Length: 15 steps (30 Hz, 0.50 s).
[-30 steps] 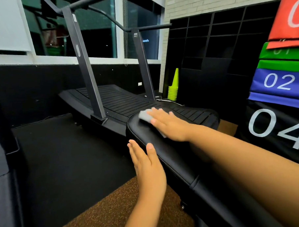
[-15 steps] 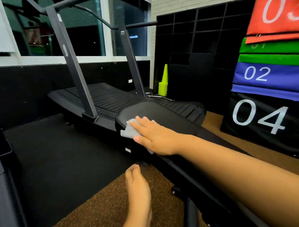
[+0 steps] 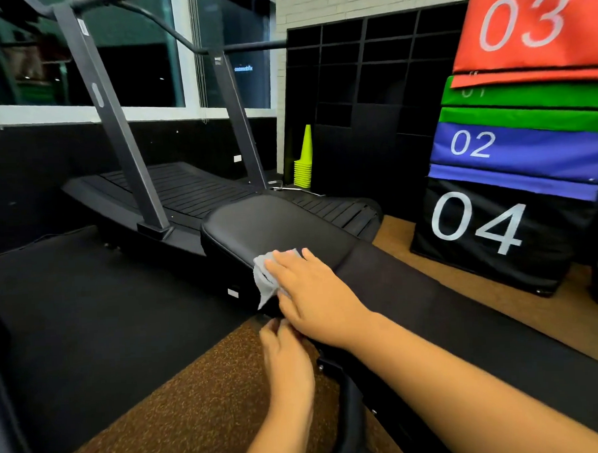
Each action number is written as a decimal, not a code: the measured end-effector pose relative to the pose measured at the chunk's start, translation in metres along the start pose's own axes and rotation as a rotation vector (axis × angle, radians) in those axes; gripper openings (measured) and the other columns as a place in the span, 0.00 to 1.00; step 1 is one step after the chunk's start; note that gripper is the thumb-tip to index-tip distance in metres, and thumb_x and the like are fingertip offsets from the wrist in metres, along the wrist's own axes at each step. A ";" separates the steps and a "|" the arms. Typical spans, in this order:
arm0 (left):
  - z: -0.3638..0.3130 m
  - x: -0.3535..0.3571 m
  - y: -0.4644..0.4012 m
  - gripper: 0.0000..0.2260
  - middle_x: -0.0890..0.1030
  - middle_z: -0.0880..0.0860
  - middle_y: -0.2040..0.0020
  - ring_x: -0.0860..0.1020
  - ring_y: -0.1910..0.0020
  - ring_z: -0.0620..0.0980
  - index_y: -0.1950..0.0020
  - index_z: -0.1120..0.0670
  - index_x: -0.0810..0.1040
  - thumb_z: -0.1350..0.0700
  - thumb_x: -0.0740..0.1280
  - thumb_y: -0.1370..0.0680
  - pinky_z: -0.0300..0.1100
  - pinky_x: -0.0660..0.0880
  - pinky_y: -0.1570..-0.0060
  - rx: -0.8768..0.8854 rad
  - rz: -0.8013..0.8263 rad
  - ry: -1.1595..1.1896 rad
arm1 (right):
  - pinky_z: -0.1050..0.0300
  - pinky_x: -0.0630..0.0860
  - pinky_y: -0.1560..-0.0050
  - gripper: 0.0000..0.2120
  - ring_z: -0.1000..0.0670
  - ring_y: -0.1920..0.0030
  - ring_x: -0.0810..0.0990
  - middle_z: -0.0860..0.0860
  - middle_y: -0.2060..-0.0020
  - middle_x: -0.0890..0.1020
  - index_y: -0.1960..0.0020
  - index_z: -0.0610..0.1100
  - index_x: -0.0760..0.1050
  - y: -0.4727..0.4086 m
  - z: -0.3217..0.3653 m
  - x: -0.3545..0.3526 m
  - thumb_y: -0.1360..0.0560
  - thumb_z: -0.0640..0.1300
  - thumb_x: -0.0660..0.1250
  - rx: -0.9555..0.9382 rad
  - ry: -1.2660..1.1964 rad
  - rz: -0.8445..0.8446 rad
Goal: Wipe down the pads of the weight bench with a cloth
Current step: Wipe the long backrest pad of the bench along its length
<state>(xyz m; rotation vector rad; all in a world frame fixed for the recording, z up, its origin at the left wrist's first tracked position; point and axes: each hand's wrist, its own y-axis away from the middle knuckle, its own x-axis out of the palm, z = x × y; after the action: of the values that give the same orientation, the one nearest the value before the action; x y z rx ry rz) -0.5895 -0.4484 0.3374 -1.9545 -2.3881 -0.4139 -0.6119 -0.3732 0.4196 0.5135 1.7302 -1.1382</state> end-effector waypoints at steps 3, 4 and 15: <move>0.008 -0.001 0.003 0.12 0.77 0.54 0.41 0.77 0.46 0.51 0.36 0.52 0.70 0.51 0.55 0.17 0.50 0.73 0.42 -0.001 -0.019 0.038 | 0.45 0.64 0.31 0.19 0.41 0.45 0.76 0.42 0.45 0.80 0.38 0.38 0.73 0.012 -0.002 -0.016 0.27 0.35 0.56 0.108 -0.275 -0.125; 0.008 -0.002 0.005 0.11 0.77 0.53 0.43 0.77 0.48 0.49 0.37 0.53 0.70 0.52 0.55 0.17 0.48 0.73 0.46 0.003 -0.021 0.036 | 0.49 0.61 0.28 0.19 0.44 0.44 0.75 0.42 0.45 0.80 0.37 0.39 0.73 0.014 -0.006 -0.024 0.26 0.34 0.57 0.176 -0.342 -0.184; 0.000 0.006 0.000 0.34 0.77 0.53 0.35 0.78 0.39 0.51 0.30 0.52 0.67 0.34 0.64 0.29 0.54 0.74 0.37 -0.009 0.090 0.110 | 0.51 0.45 0.25 0.26 0.50 0.22 0.48 0.53 0.22 0.54 0.21 0.48 0.50 0.070 -0.028 -0.025 0.17 0.52 0.50 0.376 -0.296 0.193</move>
<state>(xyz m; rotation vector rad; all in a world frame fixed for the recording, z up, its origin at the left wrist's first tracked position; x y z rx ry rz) -0.5912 -0.4427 0.3387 -1.9790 -2.2267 -0.5148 -0.5622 -0.3120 0.4120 0.6860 1.1919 -1.3312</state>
